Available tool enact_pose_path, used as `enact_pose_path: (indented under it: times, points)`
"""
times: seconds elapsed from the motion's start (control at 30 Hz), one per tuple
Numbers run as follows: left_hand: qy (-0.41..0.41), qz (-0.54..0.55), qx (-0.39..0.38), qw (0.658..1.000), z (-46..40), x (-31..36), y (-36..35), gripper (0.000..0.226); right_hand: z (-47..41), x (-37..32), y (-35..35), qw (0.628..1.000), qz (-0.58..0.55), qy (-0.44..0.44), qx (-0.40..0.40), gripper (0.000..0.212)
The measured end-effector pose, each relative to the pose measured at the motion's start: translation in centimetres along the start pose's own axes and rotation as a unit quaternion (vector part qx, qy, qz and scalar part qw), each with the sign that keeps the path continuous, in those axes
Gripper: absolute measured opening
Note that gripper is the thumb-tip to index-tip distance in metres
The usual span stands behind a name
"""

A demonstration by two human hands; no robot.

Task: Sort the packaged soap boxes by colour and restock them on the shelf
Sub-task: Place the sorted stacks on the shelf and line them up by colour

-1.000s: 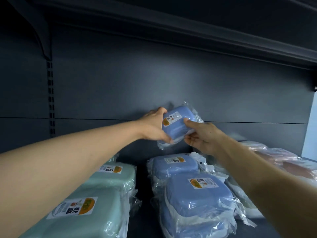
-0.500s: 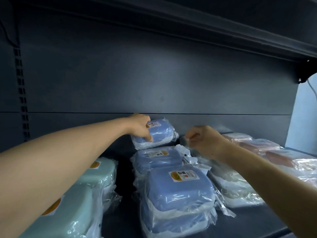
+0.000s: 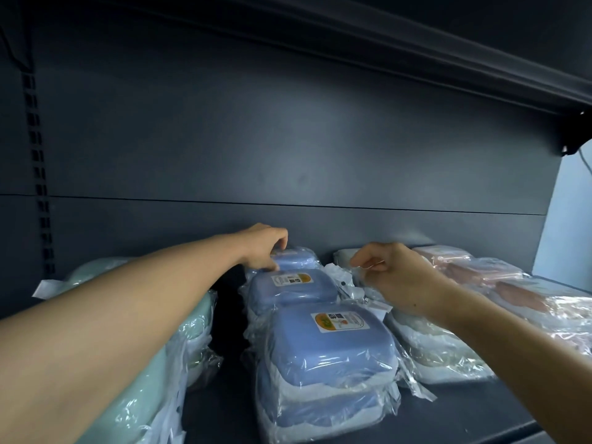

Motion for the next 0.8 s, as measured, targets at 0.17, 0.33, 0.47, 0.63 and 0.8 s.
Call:
enact_pose_path:
  times: [0.17,0.33,0.47,0.63,0.8]
  points:
    - [0.016,-0.003,-0.054,0.998,-0.2,0.3,-0.8,0.037,0.6,-0.8,-1.0,0.999,-0.007,0.028,-0.036,0.029]
    - [0.049,0.023,-0.077,0.996,1.3,1.0,0.8,0.052,2.1,-1.7,-0.6,0.996,-0.018,0.060,-0.057,0.029]
    - [0.023,0.053,-0.085,0.995,4.5,3.5,3.0,0.056,5.0,-2.0,0.2,0.986,0.006,0.114,-0.124,0.041]
    - [0.087,0.069,-0.243,0.964,9.0,5.7,2.4,0.061,8.3,-1.8,-1.4,0.945,0.121,0.192,-0.236,0.085]
    - [0.103,0.067,-0.205,0.971,8.9,7.0,1.4,0.039,8.2,-1.0,-3.3,0.944,0.159,0.241,-0.161,0.096]
Point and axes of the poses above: each hand's wrist, its own z-axis away from the middle knuckle, its own y-axis out of the back of the hand, x = y × z, the point moved 5 cm from there along -z, towards the middle knuckle, and after that the axes turned 1 degree about -y, right-handed, at the moved point
